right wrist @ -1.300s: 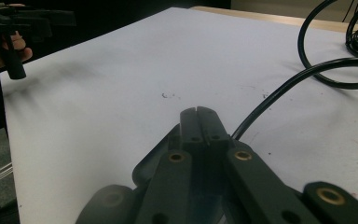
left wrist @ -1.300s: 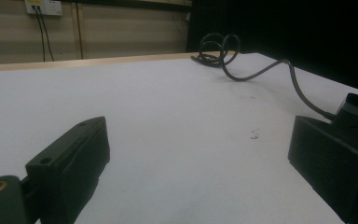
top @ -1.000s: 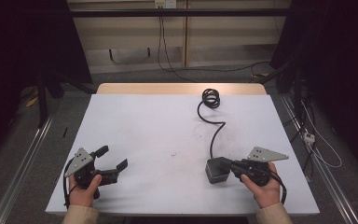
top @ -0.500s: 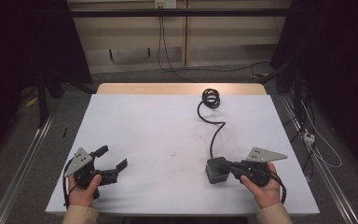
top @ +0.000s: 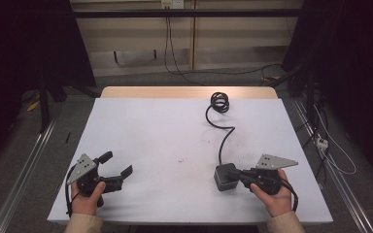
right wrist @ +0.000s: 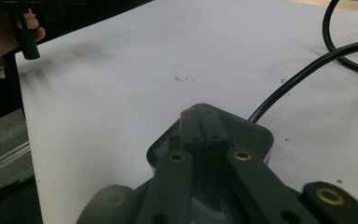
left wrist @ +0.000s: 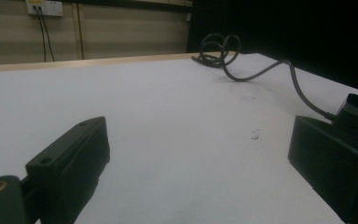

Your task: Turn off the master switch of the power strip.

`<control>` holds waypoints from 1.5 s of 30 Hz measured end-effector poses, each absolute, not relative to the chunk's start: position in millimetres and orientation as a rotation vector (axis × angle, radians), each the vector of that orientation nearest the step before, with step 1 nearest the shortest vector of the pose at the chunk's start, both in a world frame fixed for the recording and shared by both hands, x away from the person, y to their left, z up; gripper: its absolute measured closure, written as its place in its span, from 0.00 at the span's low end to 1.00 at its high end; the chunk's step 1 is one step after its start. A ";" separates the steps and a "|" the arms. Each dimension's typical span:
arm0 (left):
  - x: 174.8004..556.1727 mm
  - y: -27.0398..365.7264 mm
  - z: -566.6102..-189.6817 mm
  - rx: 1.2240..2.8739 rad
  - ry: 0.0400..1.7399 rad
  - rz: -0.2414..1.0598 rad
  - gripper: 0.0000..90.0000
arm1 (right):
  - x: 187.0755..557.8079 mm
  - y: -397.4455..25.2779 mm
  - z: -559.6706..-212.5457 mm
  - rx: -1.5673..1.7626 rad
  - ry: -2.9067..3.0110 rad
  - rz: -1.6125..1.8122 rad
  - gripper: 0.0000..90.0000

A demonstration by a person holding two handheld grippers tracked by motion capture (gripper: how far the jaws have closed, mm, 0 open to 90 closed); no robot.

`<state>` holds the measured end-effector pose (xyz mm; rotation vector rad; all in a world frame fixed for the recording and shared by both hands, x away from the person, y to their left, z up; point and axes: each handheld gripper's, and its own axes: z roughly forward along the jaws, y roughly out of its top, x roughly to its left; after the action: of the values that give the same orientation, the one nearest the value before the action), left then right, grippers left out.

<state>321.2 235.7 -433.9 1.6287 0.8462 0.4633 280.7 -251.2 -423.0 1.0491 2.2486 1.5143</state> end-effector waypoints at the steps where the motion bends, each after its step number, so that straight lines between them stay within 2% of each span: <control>1: 321.3 235.7 -433.9 1.629 0.846 0.463 0.06 | 280.7 -251.2 -423.0 1.049 2.250 1.515 1.00; 45: 320.6 235.2 -433.8 1.627 0.849 0.463 0.06 | 281.0 -249.2 -425.9 0.976 2.306 1.446 1.00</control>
<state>320.6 235.2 -433.8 1.6272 0.8488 0.4635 281.0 -249.2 -425.9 0.9758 2.3059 1.4464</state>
